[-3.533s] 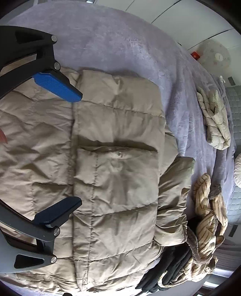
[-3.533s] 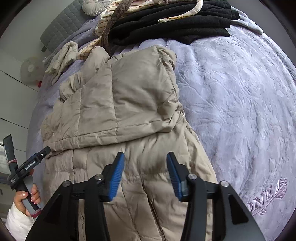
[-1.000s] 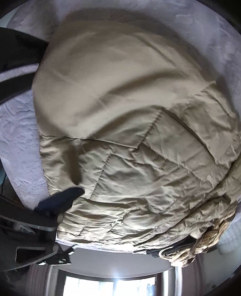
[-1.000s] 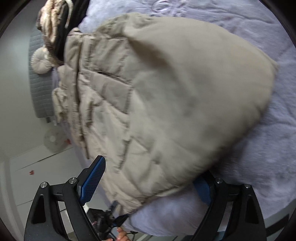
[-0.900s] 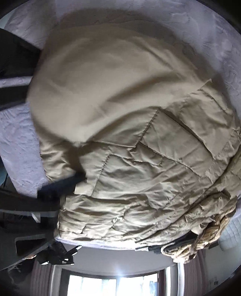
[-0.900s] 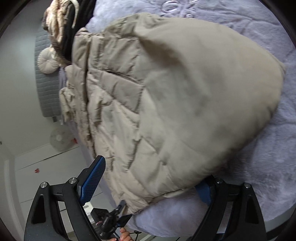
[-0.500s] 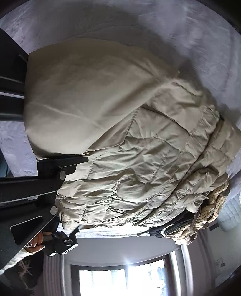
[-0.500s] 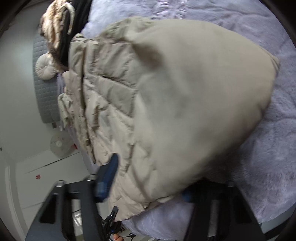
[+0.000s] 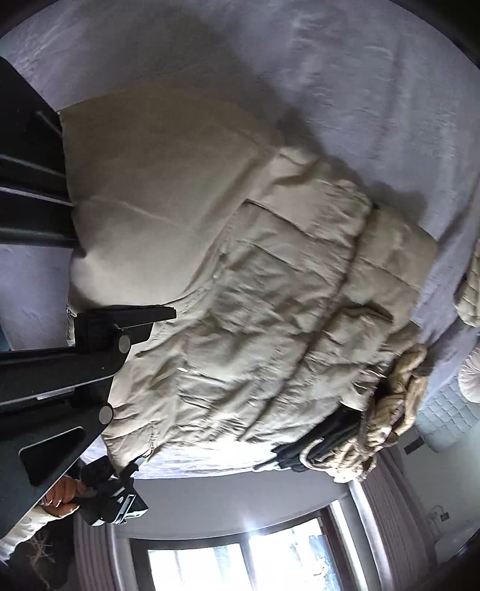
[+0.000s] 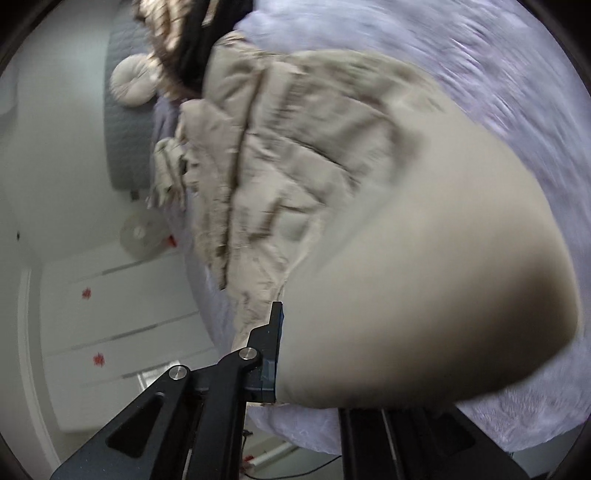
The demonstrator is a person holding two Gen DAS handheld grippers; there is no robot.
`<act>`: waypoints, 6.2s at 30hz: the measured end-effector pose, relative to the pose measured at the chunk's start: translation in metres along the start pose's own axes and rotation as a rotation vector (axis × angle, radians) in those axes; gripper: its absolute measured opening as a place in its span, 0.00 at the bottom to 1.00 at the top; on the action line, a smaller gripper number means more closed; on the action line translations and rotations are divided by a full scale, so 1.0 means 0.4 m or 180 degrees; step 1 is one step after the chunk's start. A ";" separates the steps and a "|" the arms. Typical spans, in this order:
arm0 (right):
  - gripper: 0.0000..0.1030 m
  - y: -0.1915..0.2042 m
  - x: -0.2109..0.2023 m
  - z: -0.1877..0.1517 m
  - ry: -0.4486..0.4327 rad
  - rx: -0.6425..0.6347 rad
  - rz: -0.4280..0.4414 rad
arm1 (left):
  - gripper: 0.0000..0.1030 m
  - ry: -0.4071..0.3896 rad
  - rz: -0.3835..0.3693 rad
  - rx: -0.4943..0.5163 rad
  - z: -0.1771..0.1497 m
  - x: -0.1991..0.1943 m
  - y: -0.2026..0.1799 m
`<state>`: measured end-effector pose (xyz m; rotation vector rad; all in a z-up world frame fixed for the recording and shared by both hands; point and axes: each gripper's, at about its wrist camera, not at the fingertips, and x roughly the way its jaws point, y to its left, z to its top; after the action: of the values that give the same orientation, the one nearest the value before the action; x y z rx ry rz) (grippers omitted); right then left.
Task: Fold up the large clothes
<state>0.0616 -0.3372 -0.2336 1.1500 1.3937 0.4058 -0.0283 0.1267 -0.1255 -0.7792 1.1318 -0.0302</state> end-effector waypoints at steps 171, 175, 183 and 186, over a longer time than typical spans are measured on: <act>0.44 0.106 0.294 0.434 -0.0338 0.0026 0.0244 | 0.20 -0.0550 -0.0253 -0.0634 0.490 0.345 0.140; 0.24 0.114 0.264 0.420 -0.0378 -0.0016 0.0504 | 0.16 -0.0652 -0.0248 -0.0339 0.485 0.291 0.097; 0.23 0.133 0.180 0.351 -0.0319 -0.0252 0.0612 | 0.16 -0.0565 -0.0355 0.0039 0.423 0.181 0.069; 0.23 0.117 0.139 0.295 -0.0314 -0.0268 0.0595 | 0.16 -0.0523 -0.0383 0.0145 0.372 0.134 0.069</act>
<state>0.1974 -0.3172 -0.2519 1.2187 1.1772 0.5284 0.1080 0.2064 -0.1548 -0.7939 0.9248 -0.0909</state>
